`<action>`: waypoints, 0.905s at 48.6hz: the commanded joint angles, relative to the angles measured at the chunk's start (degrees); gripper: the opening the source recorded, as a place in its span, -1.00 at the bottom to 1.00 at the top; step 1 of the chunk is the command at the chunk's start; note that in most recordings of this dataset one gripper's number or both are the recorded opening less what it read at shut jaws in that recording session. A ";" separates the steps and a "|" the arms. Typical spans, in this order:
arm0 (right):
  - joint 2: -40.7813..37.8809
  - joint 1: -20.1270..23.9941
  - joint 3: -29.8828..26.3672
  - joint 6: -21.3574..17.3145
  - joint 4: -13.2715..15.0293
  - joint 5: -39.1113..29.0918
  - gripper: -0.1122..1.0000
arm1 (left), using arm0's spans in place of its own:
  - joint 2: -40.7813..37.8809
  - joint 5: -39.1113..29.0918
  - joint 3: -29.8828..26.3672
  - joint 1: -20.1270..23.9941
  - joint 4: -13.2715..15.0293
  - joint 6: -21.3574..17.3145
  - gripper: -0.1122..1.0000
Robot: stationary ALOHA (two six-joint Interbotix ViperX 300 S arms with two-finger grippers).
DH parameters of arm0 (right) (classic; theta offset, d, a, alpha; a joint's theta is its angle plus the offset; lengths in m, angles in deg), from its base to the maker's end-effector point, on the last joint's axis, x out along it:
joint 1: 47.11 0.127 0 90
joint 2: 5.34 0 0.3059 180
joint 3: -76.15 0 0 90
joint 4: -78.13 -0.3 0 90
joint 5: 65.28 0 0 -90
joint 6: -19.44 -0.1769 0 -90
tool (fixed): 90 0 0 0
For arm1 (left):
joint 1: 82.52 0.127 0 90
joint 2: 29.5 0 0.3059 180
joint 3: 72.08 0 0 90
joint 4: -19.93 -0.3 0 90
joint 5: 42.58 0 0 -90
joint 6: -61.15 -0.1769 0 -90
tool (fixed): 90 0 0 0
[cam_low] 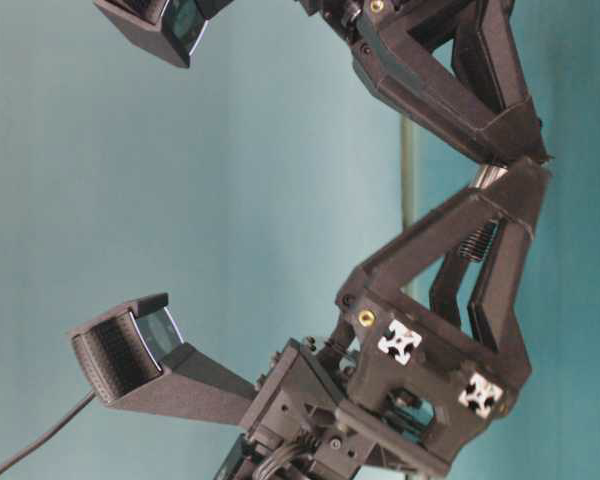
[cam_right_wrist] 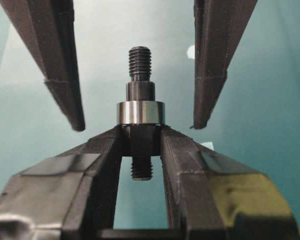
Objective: Insert the washer onto the shaft with both hands.
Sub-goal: 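Open the left gripper and pull it back away from the shaft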
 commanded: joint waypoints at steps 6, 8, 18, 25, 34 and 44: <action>0.44 0.00 -0.79 -0.53 -0.09 0.00 -0.79 | 3.52 -4.31 0.79 -0.18 0.00 -0.26 0.84; 0.44 0.00 -0.79 -0.53 -0.18 -0.18 -0.79 | 4.22 -5.71 1.14 -0.18 0.00 -0.35 0.84; 0.44 0.00 -0.88 -0.53 -0.09 -0.97 -0.79 | 8.96 -11.60 4.75 -0.18 0.00 -0.18 0.84; 0.44 0.00 -0.88 -0.53 -0.09 -0.97 -0.79 | 13.18 -13.62 8.61 -0.18 -0.09 0.00 0.84; 0.44 0.00 -0.79 -0.53 -0.09 -1.58 -0.79 | 16.70 -13.89 12.48 -0.18 0.00 0.00 0.84; 0.44 0.26 -0.88 -0.53 -0.18 -1.76 -0.79 | 20.04 -13.97 14.85 -0.53 -0.09 -0.26 0.83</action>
